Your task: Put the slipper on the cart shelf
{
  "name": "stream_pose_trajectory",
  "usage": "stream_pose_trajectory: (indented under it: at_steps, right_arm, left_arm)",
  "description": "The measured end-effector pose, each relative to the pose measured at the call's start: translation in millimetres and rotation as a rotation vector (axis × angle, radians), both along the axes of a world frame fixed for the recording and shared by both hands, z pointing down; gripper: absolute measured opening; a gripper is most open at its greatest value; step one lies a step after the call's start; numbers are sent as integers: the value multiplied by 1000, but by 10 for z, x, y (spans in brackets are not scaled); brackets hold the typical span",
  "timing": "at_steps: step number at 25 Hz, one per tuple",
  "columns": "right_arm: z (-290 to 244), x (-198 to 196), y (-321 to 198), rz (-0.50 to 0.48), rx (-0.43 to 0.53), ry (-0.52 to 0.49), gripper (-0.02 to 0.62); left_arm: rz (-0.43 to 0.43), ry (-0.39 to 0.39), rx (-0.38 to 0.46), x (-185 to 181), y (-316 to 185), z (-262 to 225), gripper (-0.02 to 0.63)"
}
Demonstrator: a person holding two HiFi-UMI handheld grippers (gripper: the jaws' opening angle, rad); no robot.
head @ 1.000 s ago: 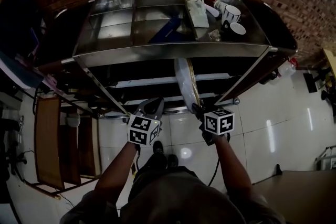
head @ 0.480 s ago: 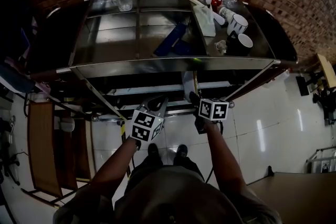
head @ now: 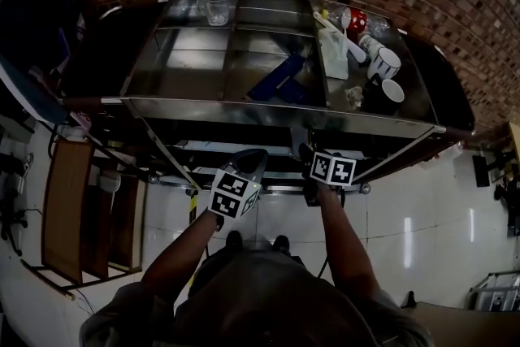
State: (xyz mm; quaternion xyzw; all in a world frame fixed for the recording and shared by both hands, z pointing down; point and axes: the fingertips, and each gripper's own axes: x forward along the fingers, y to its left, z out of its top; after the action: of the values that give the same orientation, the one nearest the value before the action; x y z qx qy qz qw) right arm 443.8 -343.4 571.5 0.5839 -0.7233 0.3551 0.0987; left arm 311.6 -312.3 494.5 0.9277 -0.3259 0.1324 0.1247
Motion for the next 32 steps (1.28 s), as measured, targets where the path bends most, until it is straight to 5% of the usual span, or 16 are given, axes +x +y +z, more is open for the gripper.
stream_pose_trajectory:
  at_steps: [10, 18, 32]
  right_arm:
    - [-24, 103, -165, -38, 61, 18, 91]
    - [-31, 209, -155, -37, 87, 100, 170]
    - [-94, 349, -76, -97, 136, 220, 431]
  left_arm:
    - [-52, -25, -8, 166, 23, 36, 8]
    - [-45, -28, -1, 289, 28, -6, 8]
    - [-19, -25, 6, 509, 65, -16, 8]
